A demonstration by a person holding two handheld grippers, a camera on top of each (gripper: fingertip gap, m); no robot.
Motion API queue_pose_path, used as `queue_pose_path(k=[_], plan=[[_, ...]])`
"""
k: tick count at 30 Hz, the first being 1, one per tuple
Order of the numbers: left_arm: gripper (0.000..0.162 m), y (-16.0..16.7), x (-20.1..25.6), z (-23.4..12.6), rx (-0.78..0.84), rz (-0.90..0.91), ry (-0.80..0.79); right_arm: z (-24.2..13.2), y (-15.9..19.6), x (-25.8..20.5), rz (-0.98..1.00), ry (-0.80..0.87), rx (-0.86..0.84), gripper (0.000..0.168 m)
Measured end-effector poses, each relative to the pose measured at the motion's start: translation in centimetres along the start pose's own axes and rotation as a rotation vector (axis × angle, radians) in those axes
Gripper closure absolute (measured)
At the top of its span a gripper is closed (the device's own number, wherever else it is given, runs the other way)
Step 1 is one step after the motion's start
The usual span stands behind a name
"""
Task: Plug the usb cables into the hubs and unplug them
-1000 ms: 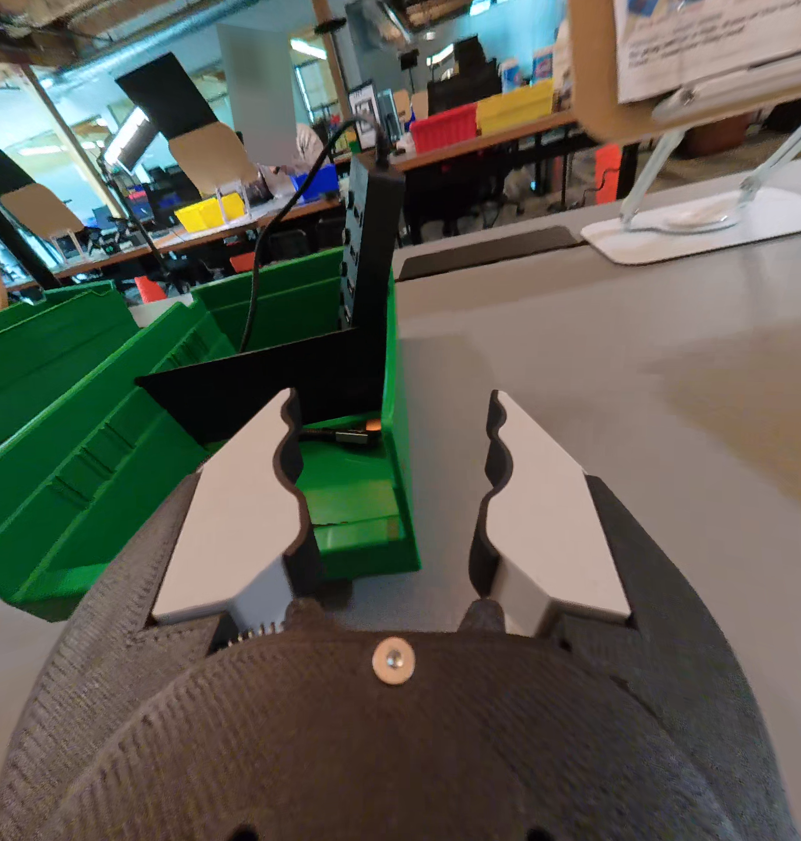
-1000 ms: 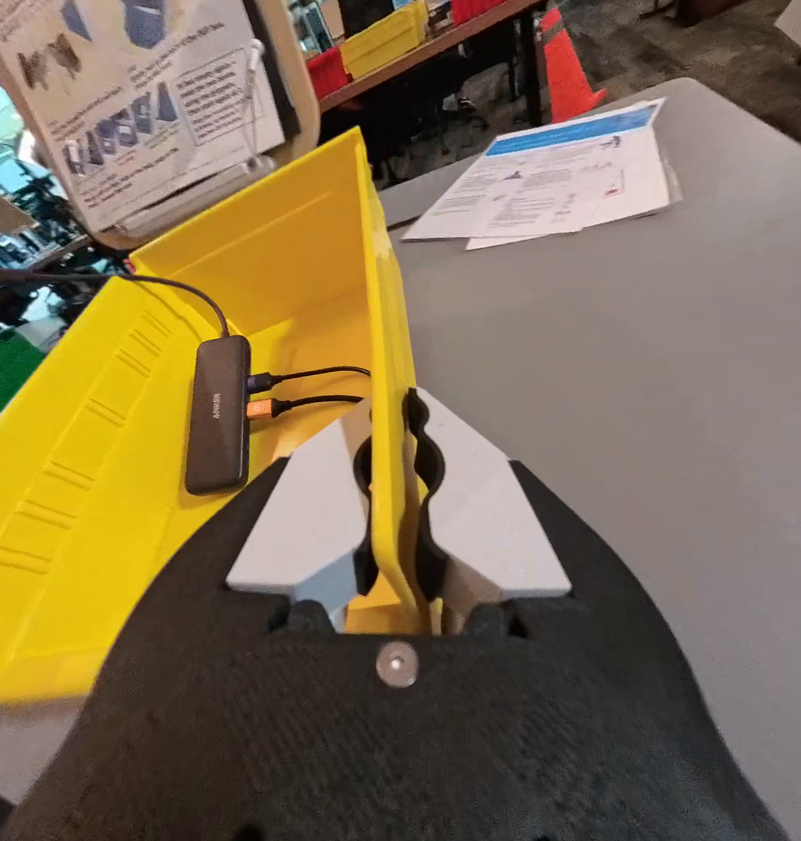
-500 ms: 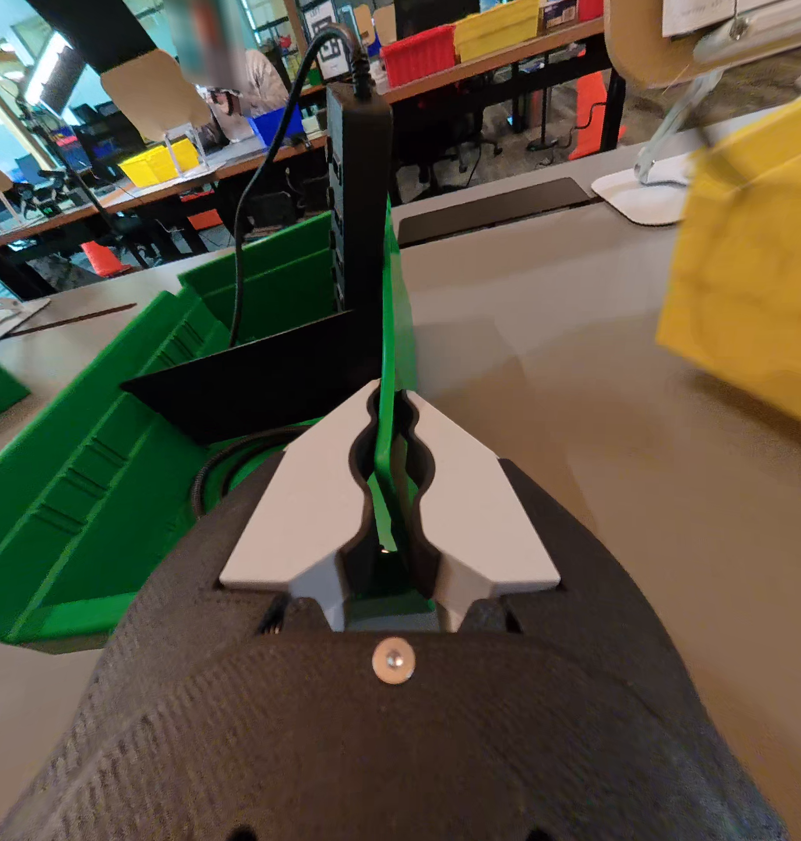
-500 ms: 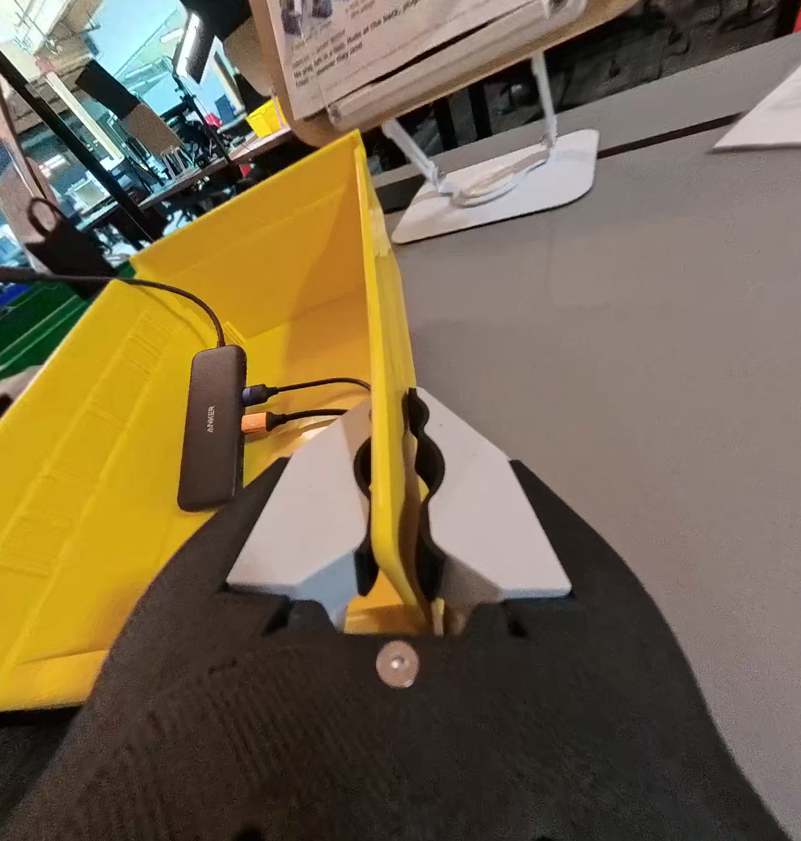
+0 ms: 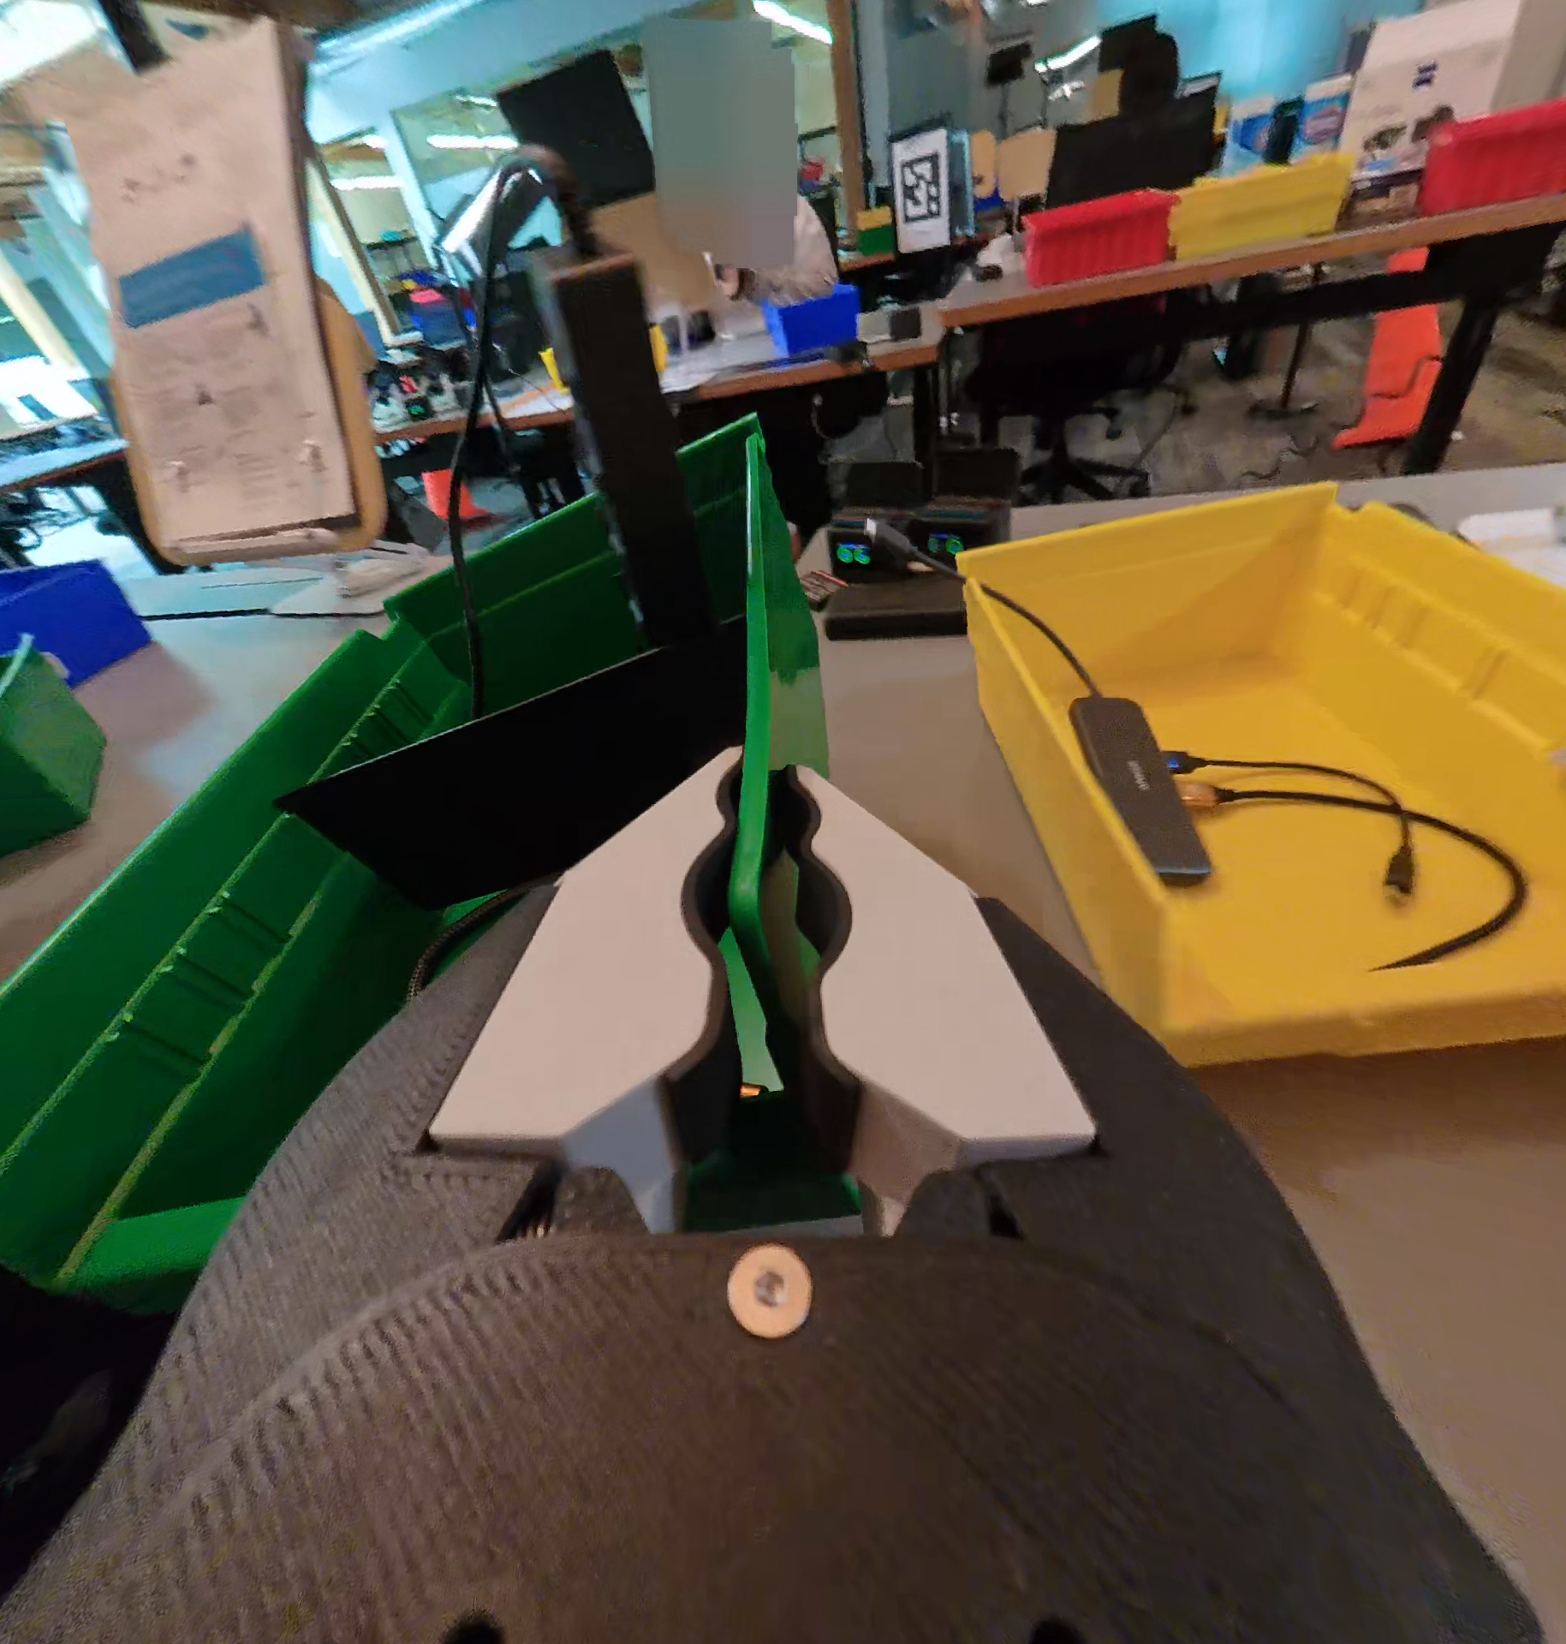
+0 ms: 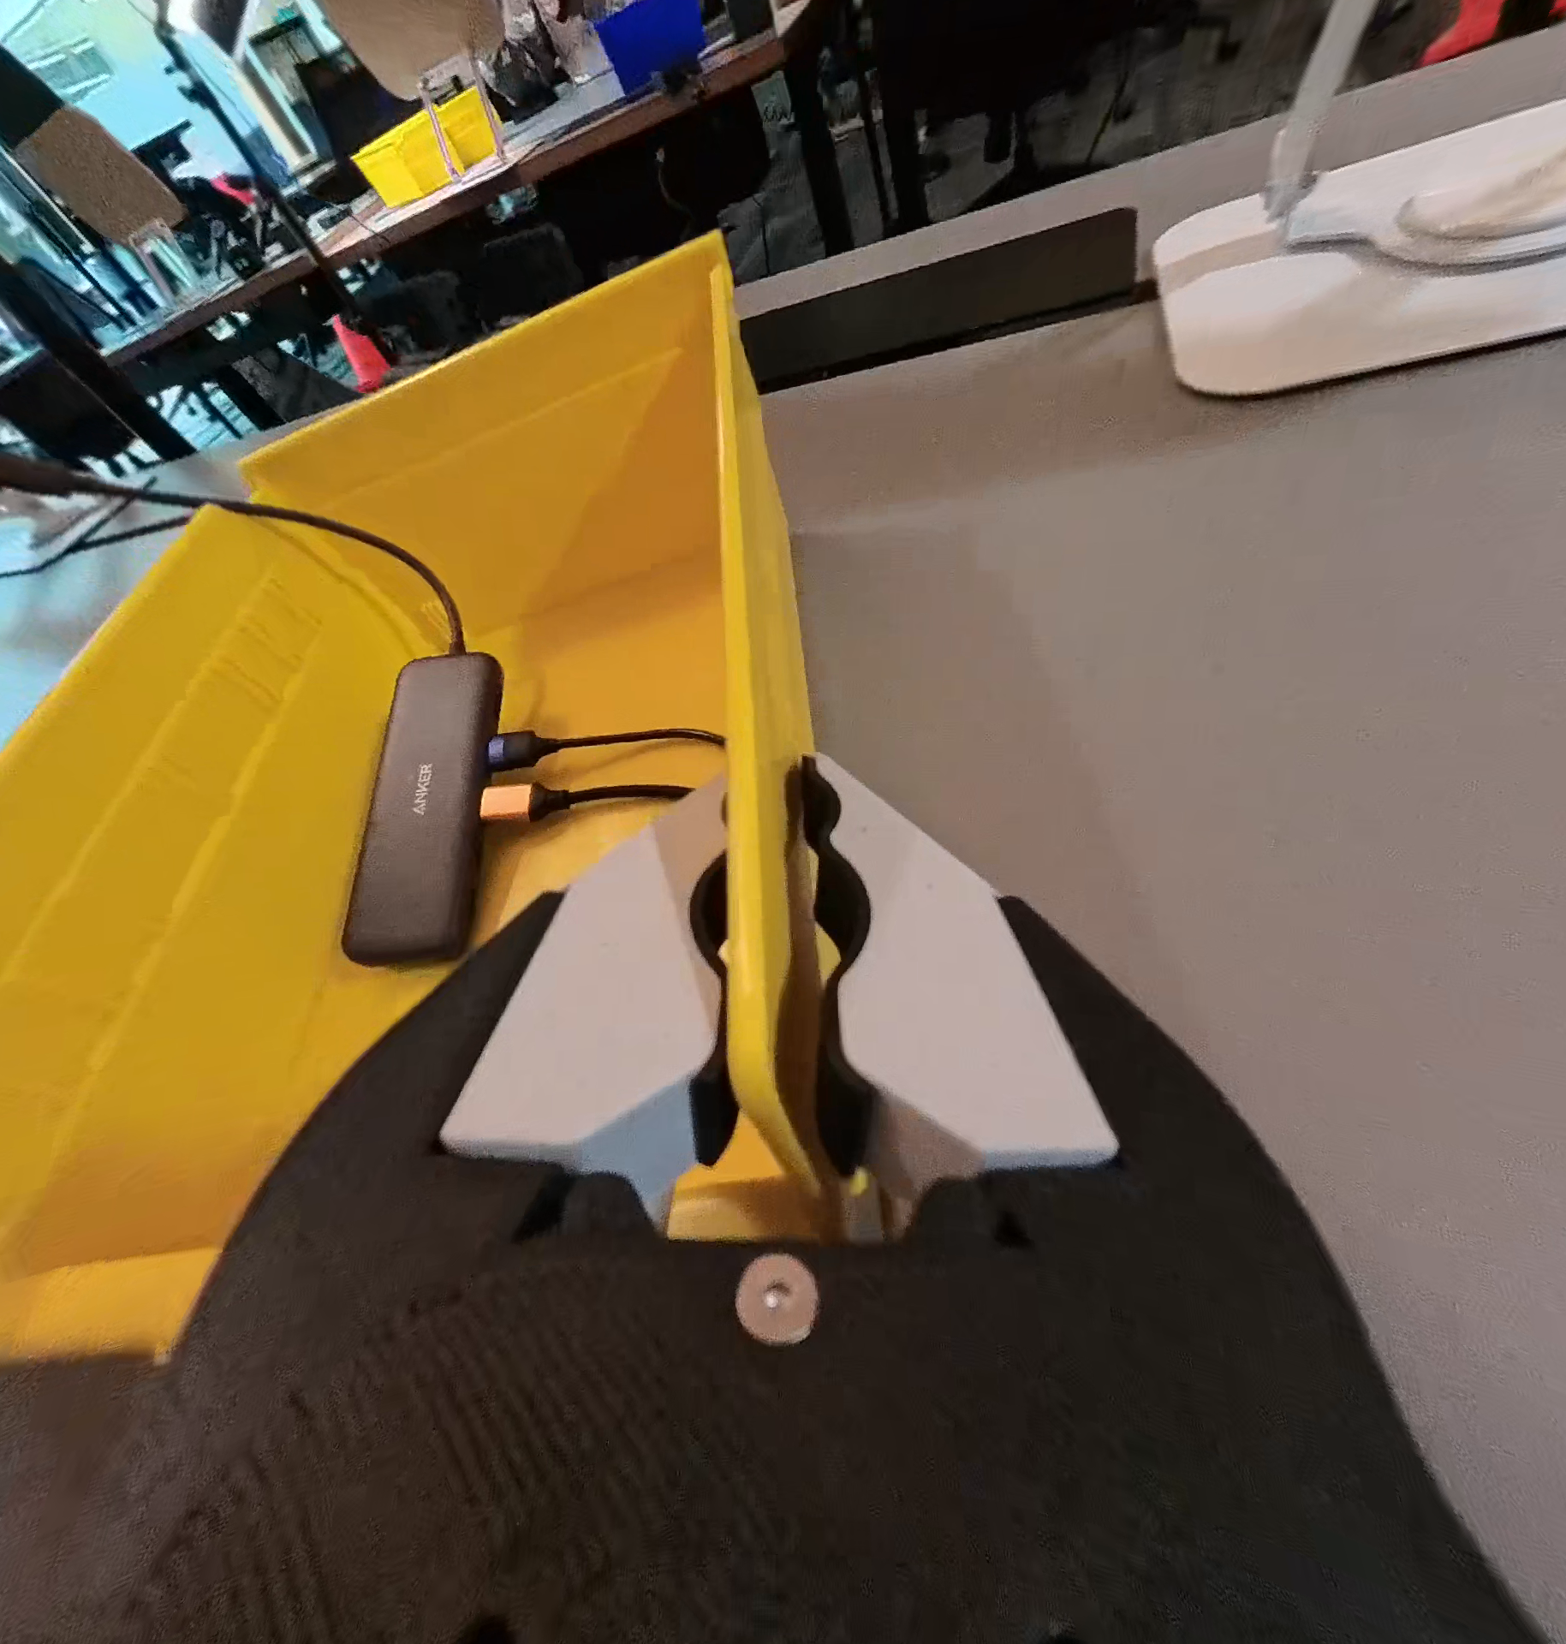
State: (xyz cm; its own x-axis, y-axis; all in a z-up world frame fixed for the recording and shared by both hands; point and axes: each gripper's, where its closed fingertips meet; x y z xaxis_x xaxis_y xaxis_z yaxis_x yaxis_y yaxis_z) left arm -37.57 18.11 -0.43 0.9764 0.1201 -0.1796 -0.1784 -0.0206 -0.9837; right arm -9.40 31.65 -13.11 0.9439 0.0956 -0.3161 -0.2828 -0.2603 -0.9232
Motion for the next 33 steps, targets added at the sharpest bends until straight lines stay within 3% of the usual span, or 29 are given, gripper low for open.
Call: queue_pose_path(k=[9, 11, 13, 17, 20, 24, 29, 33], plan=[[0.161, -5.5, -2.4, -3.5, 0.1, 0.027, -0.052, -0.2, 3.9, -12.4, -0.038, -0.076, -0.024, 0.143], [0.161, -6.1, -1.8, -3.6, 0.113, -0.012, -0.023, -0.3, 4.6, -14.9, 0.006, -0.183, -0.066, 0.129], [0.16, -6.0, -1.0, -3.4, 0.09, -0.011, 0.01, -0.9, 5.3, -17.2, 0.084, -0.325, -0.146, 0.093], [0.161, -5.6, 1.4, -2.6, 0.052, -0.029, 0.063, -3.7, 2.4, -17.1, 0.249, -0.523, -0.122, 0.087], [0.161, -5.9, 4.1, -2.3, 0.046, 0.036, 0.107, -6.3, -0.4, -13.0, 0.183, -0.581, -0.081, 0.078], [0.161, -8.4, 8.3, -2.9, 0.09, 0.077, 0.164, -11.1, -3.9, -2.6, 0.037, -0.54, 0.012, 0.078], [0.161, -11.9, 15.1, -4.9, 0.186, 0.115, 0.295, -17.9, -4.3, 13.1, -0.167, -0.337, 0.097, 0.086], [0.161, -12.9, 21.9, -5.7, 0.228, 0.129, 0.476, -21.3, -5.8, 21.0, -0.174, -0.179, 0.061, 0.095]])
Point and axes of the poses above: each gripper's, where its closed fingertips meet, z out along the fingers, y out of its underside, x = y × z across the jaws, and after that the axes turned 8 degrees about x, right-handed
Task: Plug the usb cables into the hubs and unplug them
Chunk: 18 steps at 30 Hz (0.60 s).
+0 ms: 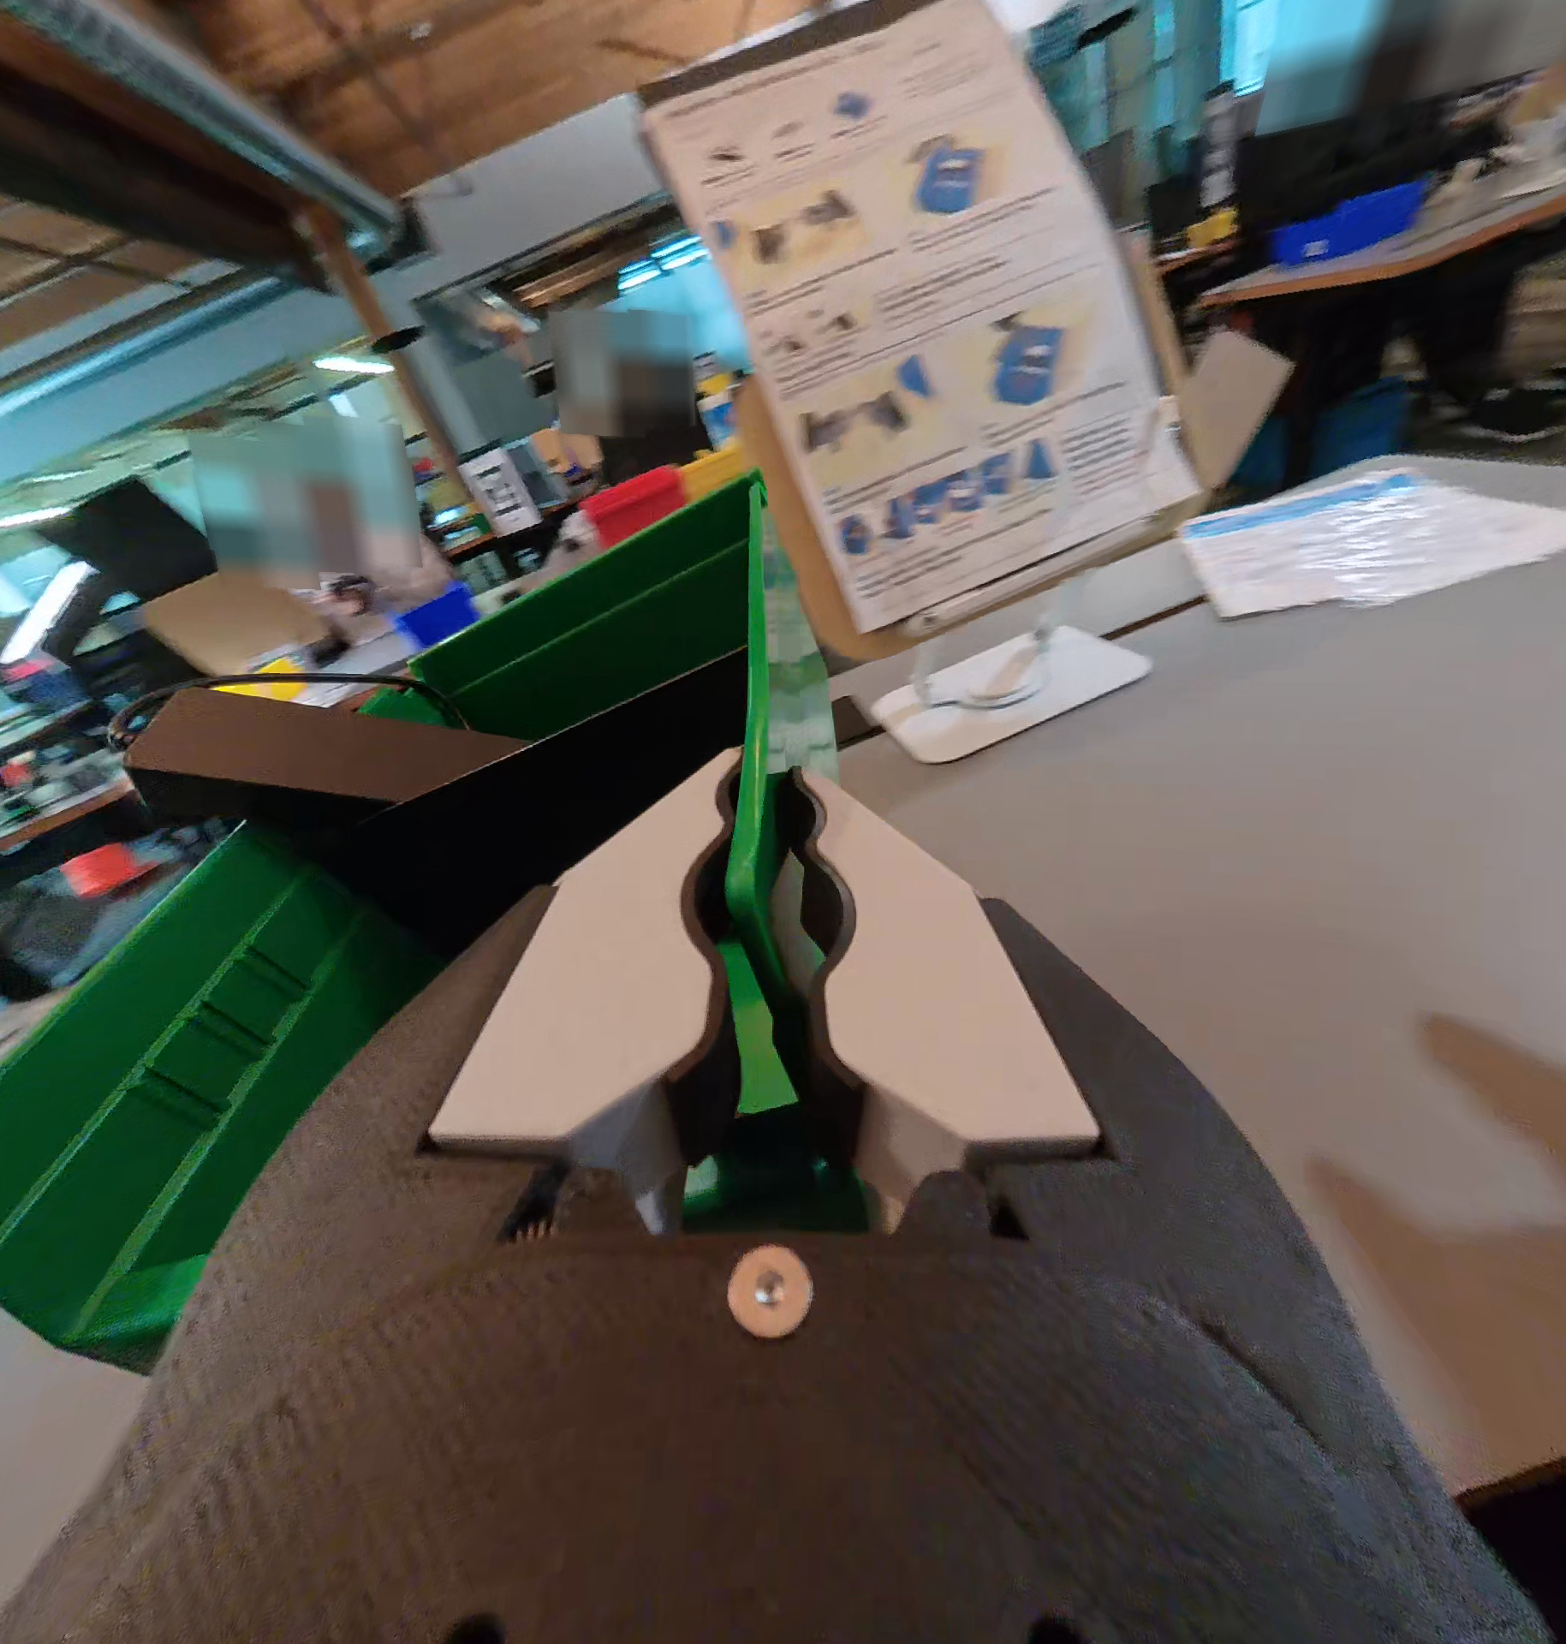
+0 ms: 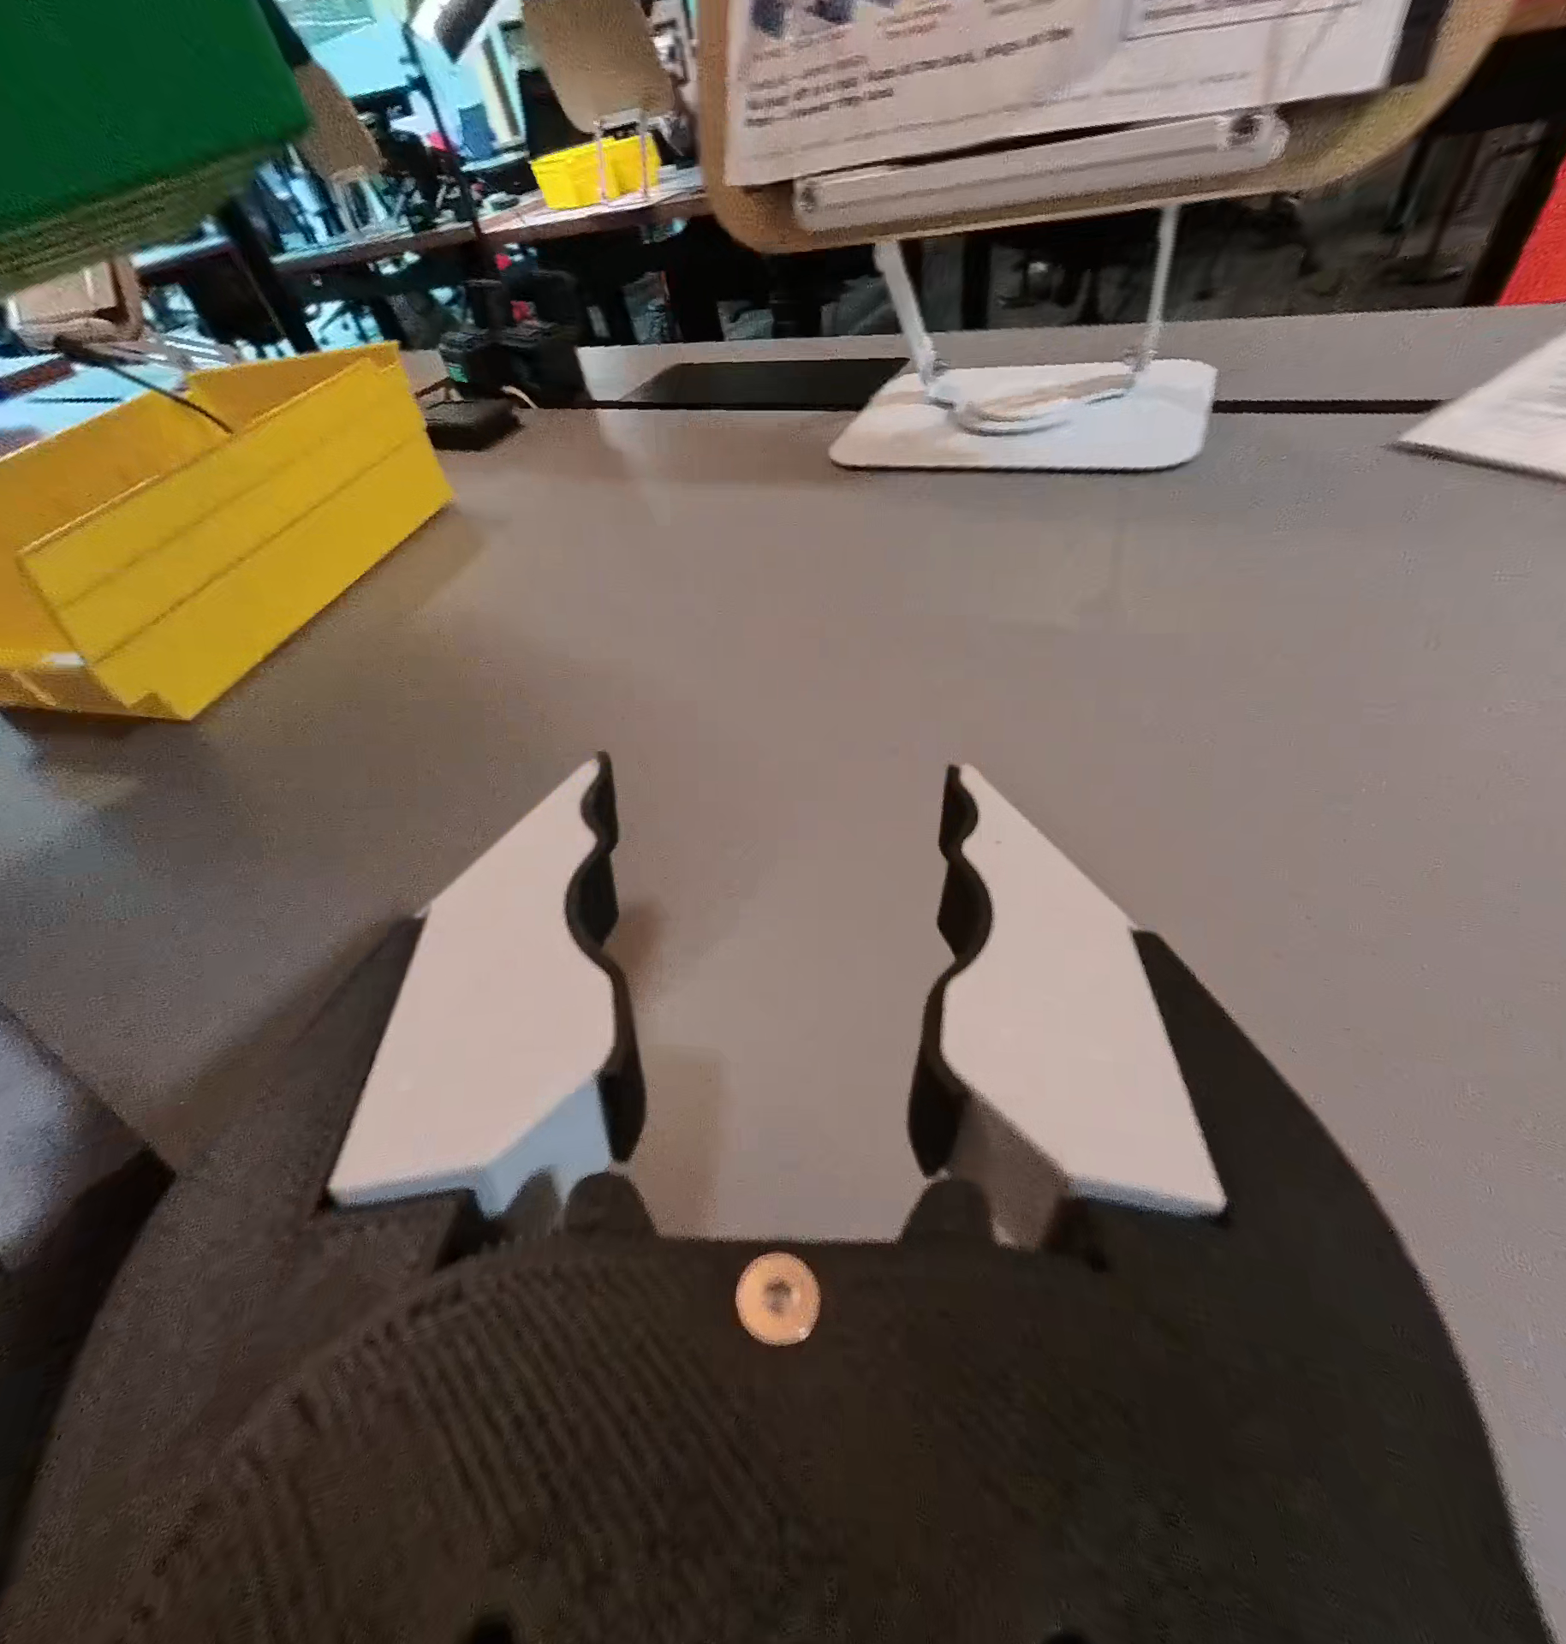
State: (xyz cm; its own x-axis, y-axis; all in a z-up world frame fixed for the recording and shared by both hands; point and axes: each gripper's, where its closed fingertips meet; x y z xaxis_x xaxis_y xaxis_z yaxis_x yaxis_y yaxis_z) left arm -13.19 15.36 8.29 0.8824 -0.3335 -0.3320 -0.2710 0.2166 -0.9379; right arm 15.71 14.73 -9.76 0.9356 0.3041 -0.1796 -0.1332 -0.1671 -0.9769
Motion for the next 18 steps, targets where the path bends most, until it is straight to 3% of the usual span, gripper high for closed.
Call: queue_pose_path(k=[3, 10, 18], plan=[[0.161, 0.4, 5.1, 2.6, 0.011, -0.025, 0.141, -2.0, -0.4, 3.1, 0.02, 0.07, 0.051, 0.107], [0.159, 4.1, 17.6, 7.7, 0.014, 0.026, 0.4, -5.3, 1.3, 5.5, -0.047, 0.154, -0.016, 0.111], [0.159, 7.6, 25.1, 9.3, 0.004, 0.052, 0.563, -8.7, 1.7, 7.3, -0.112, 0.27, -0.015, 0.113]])
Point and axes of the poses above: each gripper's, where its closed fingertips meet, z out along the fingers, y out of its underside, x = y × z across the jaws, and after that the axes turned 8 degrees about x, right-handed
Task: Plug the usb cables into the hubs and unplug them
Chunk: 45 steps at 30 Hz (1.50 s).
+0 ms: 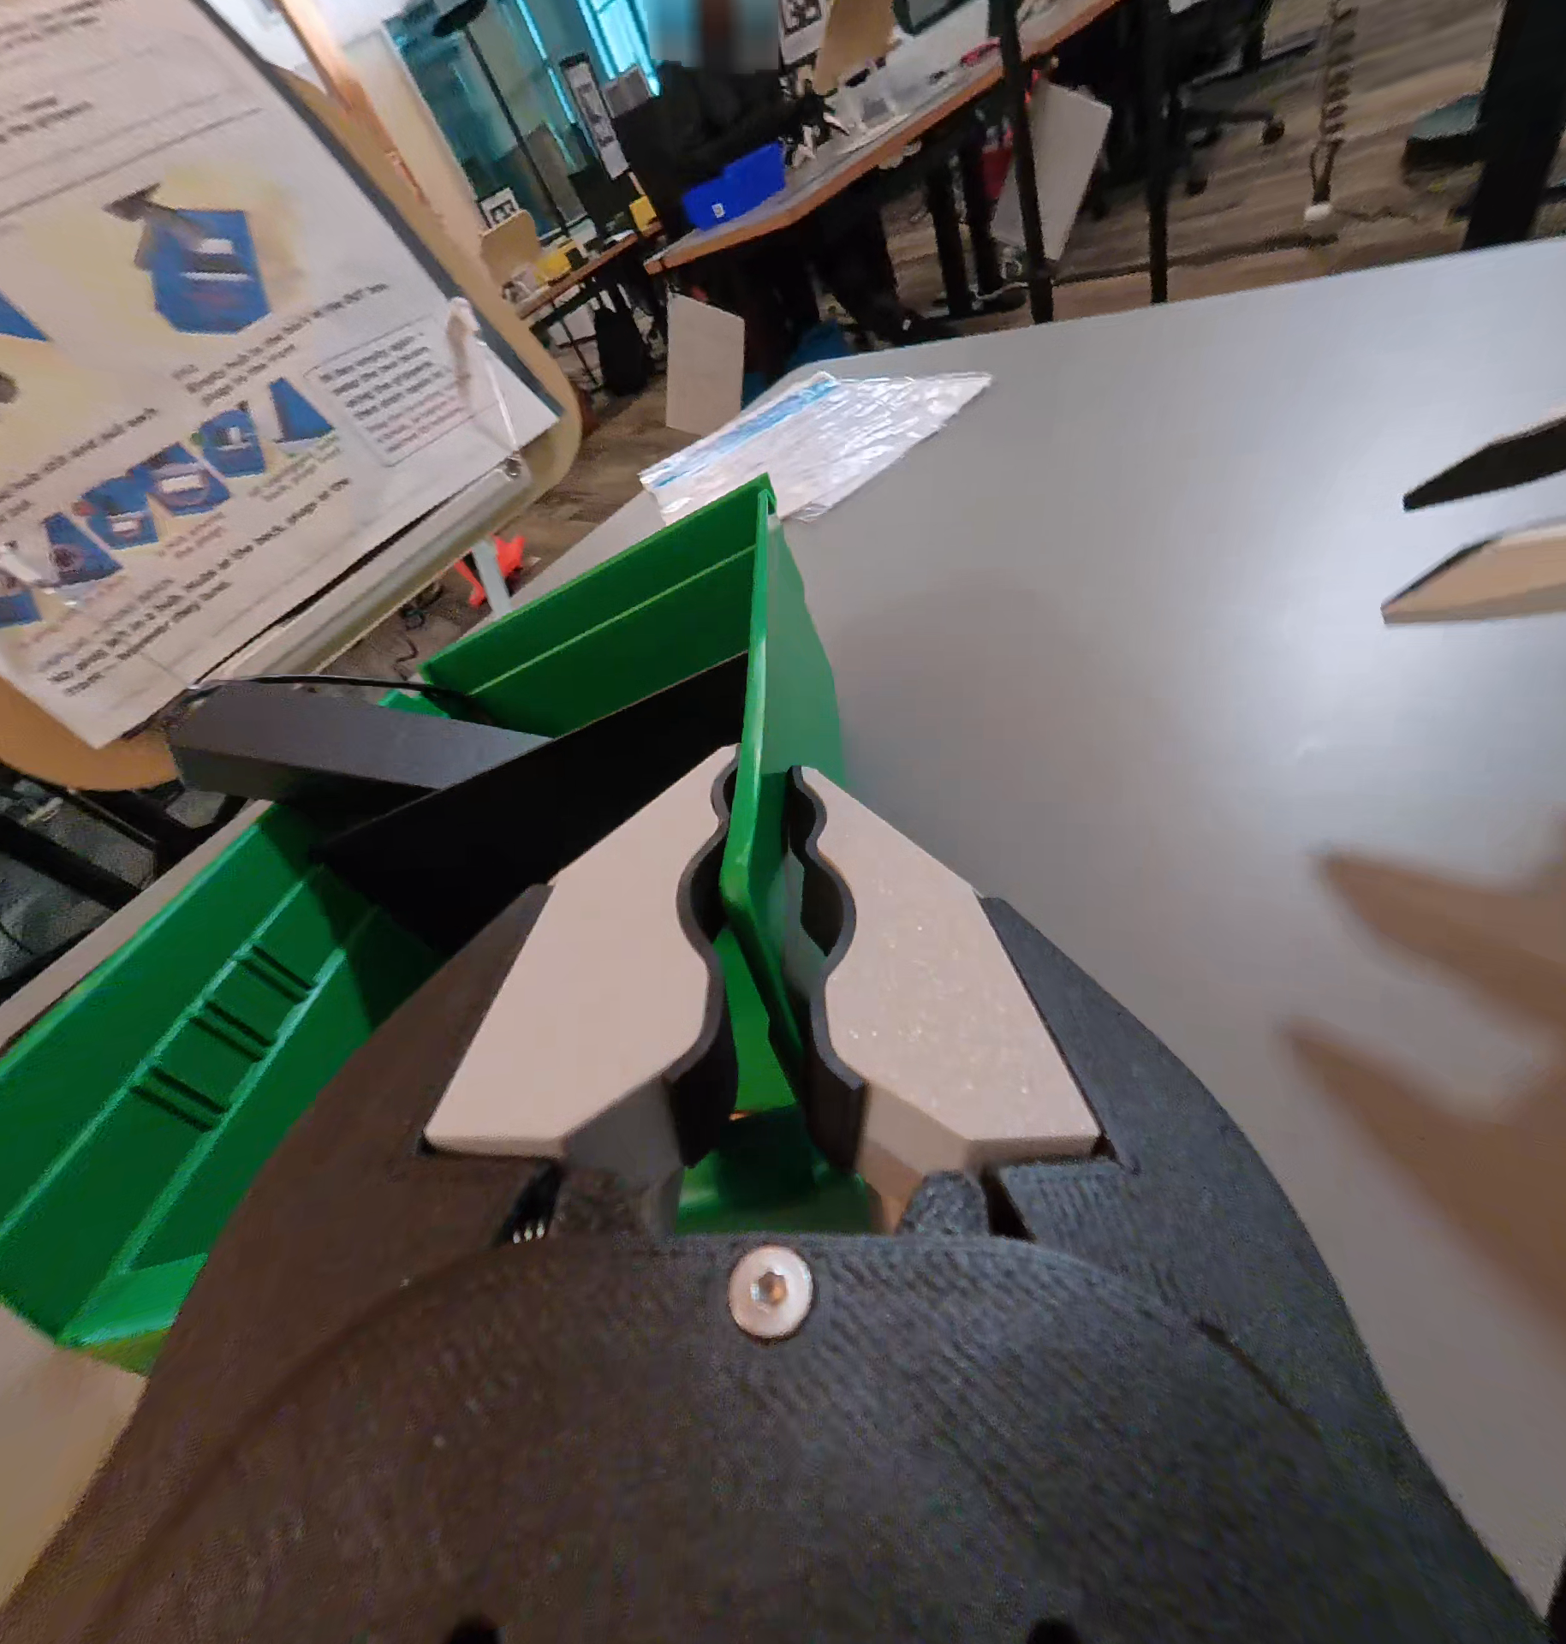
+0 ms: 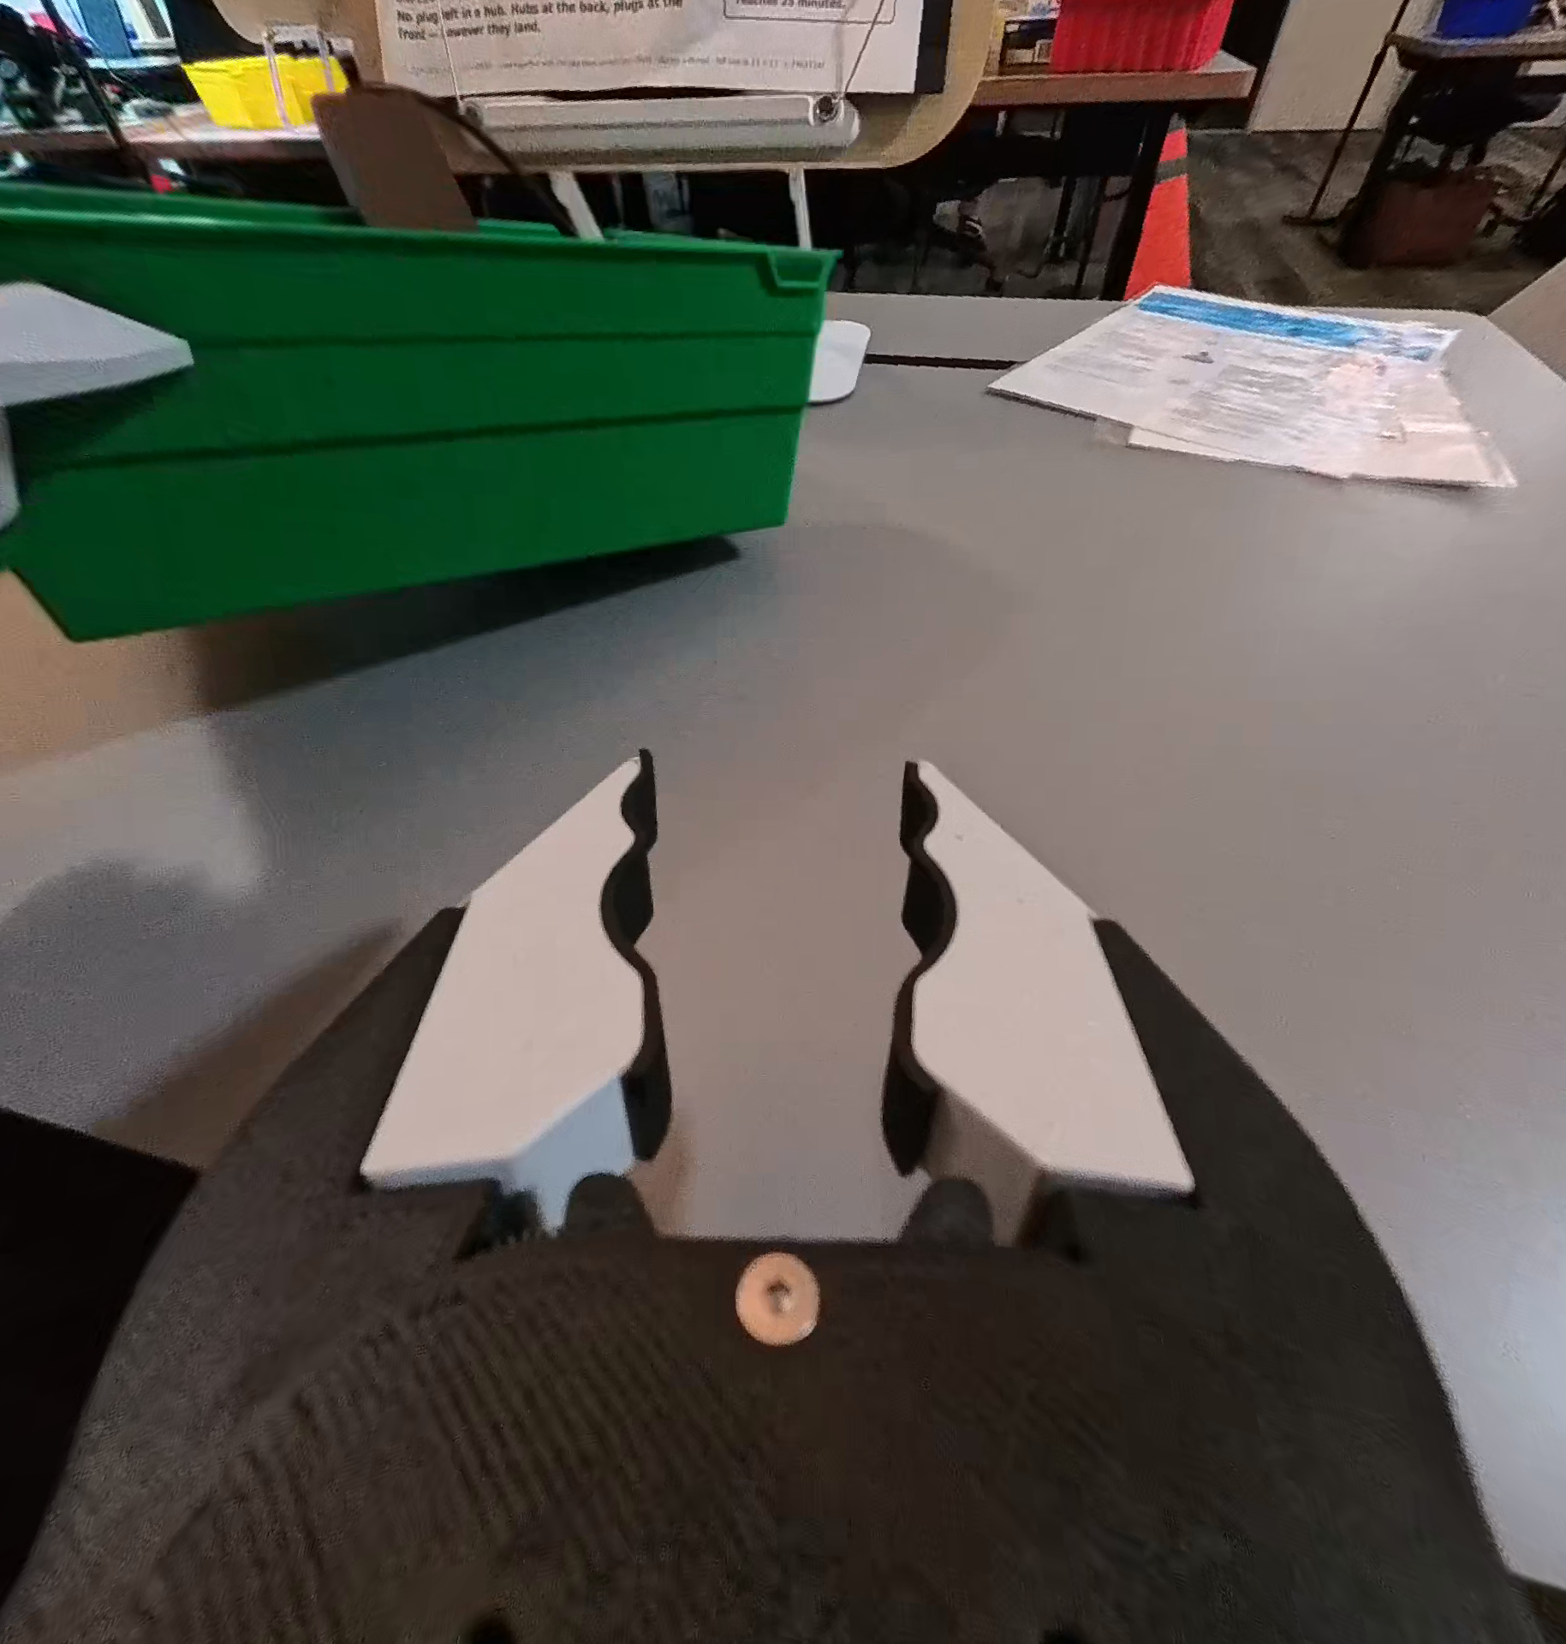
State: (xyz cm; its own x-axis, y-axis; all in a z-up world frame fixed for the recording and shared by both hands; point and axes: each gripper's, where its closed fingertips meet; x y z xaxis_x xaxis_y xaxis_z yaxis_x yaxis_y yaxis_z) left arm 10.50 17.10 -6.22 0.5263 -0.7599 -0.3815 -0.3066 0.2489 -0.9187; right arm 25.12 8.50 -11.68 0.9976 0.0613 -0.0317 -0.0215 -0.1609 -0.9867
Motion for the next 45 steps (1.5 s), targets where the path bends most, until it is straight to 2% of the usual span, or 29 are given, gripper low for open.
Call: queue_pose_path(k=[3, 5, 7, 8, 9, 13, 15, 17, 20, 22, 24, 26, 29, 34, 43, 45], plan=[[0.159, 0.7, 1.6, 1.1, 0.001, -0.014, 0.006, -0.7, -0.8, 0.2, -0.005, 0.023, 0.055, 0.126], [0.151, 0.5, 3.0, 1.5, 0.036, -0.094, 0.028, -1.0, -0.9, 0.0, -0.006, 0.012, 0.065, 0.126], [0.142, -0.2, 5.2, 1.5, 0.08, -0.146, 0.147, -1.0, -0.6, -0.3, -0.016, 0.003, 0.05, 0.123], [0.134, -0.9, 6.3, 1.2, 0.112, -0.149, 0.21, -1.0, -0.5, -0.5, -0.024, 0.0, 0.046, 0.122], [0.118, -1.5, 7.0, 0.7, 0.127, -0.142, 0.265, -1.0, -0.5, -0.7, -0.031, -0.004, 0.046, 0.122], [0.098, -4.4, 6.1, -1.7, 0.12, -0.202, 0.373, -0.8, -1.0, -2.2, -0.034, -0.045, 0.067, 0.111], [0.093, -4.7, 2.9, -2.6, 0.099, -0.28, 0.32, -0.5, -1.5, -3.8, -0.039, -0.082, 0.088, 0.099], [0.095, -3.9, -2.4, -3.8, 0.13, -0.371, 0.159, 0.2, -1.8, -5.9, -0.066, -0.125, 0.101, 0.087], [0.093, 2.3, -9.8, -6.1, 0.035, -0.47, -0.121, 1.6, -1.2, -10.0, -0.122, -0.206, 0.072, 0.076], [0.086, 7.4, -12.1, -7.9, -0.087, -0.467, -0.256, 2.3, -0.7, -13.0, -0.128, -0.278, 0.055, 0.069], [0.084, 10.9, -12.1, -9.1, -0.154, -0.464, -0.322, 2.8, -0.6, -15.5, -0.124, -0.336, 0.06, 0.061], [0.103, 12.1, -9.9, -9.4, -0.191, -0.504, -0.234, 3.3, -0.6, -16.9, -0.13, -0.355, 0.068, 0.056], [0.106, 12.4, -6.4, -9.5, -0.25, -0.578, -0.072, 4.5, 0.0, -17.0, -0.123, -0.339, 0.037, 0.056], [0.105, 11.9, -5.6, -11.1, -0.221, -0.557, -0.096, 6.2, 0.6, -16.7, 0.02, -0.405, -0.076, 0.066], [0.105, 12.6, -5.2, -12.7, -0.242, -0.668, -0.073, 9.0, 0.6, -15.0, -0.017, -0.409, -0.108, 0.079], [0.106, 12.8, -5.2, -12.8, -0.246, -0.688, -0.063, 9.2, 0.7, -14.1, 0.015, -0.434, -0.128, 0.087]])
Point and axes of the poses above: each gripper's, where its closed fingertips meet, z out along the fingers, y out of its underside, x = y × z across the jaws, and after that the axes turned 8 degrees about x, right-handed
